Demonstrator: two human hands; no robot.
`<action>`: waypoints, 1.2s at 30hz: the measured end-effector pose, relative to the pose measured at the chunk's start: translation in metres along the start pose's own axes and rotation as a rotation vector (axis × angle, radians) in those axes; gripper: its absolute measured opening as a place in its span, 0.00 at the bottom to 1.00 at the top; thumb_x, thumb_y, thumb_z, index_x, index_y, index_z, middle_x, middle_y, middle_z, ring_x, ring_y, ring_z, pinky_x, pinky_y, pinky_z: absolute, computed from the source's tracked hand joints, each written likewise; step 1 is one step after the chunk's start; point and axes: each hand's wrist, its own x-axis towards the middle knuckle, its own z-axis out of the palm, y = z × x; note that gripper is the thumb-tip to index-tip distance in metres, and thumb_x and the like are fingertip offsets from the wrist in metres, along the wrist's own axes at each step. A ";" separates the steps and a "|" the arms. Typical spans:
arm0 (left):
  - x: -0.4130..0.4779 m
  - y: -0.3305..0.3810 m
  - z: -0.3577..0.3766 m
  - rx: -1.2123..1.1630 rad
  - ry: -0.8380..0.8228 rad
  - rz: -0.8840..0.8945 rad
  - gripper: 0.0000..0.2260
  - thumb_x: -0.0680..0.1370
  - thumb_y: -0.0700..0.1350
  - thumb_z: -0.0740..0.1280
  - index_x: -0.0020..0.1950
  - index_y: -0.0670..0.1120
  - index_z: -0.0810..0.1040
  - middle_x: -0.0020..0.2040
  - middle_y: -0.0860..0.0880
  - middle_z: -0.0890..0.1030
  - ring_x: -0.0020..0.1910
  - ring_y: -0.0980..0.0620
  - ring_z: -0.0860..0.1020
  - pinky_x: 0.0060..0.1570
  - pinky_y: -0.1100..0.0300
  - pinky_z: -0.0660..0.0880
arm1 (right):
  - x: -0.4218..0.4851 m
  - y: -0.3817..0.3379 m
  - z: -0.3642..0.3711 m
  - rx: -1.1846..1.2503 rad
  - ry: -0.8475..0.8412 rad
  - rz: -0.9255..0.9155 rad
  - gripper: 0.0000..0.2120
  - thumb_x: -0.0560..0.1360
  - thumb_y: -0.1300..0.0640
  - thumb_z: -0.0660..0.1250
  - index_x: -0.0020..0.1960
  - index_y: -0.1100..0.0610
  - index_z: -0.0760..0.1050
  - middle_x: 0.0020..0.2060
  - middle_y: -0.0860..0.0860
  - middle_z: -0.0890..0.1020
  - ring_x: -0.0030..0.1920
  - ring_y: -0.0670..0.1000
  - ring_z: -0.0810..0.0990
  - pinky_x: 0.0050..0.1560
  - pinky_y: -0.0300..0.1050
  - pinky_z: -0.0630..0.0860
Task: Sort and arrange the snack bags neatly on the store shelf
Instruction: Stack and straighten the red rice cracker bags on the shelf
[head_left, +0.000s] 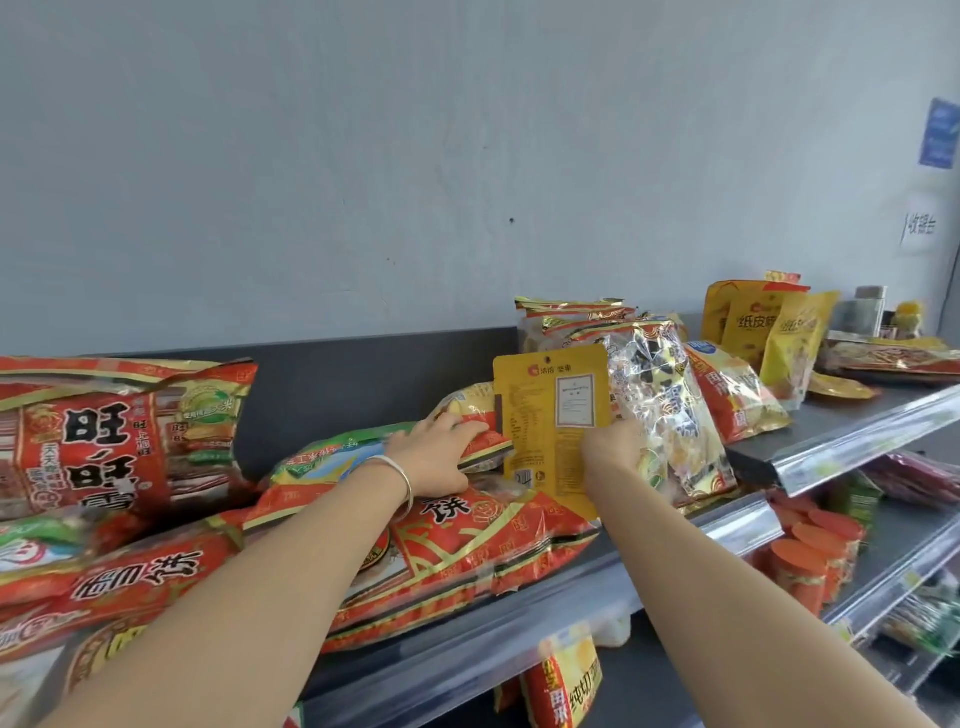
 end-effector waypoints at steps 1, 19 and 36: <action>-0.001 -0.001 0.000 -0.005 -0.001 0.005 0.34 0.74 0.48 0.64 0.75 0.58 0.51 0.76 0.52 0.55 0.73 0.45 0.59 0.66 0.43 0.64 | -0.001 0.000 0.002 -0.020 0.015 -0.021 0.16 0.78 0.68 0.54 0.65 0.62 0.62 0.56 0.60 0.76 0.52 0.61 0.77 0.52 0.56 0.76; -0.051 -0.060 -0.025 0.099 0.159 -0.213 0.15 0.76 0.51 0.59 0.63 0.53 0.70 0.56 0.48 0.77 0.52 0.45 0.77 0.42 0.55 0.67 | -0.066 -0.023 0.089 -1.103 -0.647 -1.185 0.29 0.72 0.44 0.63 0.72 0.41 0.61 0.69 0.48 0.70 0.71 0.55 0.64 0.70 0.70 0.47; -0.057 -0.132 -0.061 0.062 0.462 -0.309 0.20 0.76 0.51 0.63 0.68 0.57 0.65 0.55 0.51 0.80 0.51 0.47 0.79 0.39 0.57 0.72 | -0.060 -0.081 0.153 -1.030 -0.183 -1.198 0.10 0.79 0.54 0.53 0.49 0.50 0.73 0.29 0.45 0.73 0.44 0.53 0.81 0.72 0.64 0.49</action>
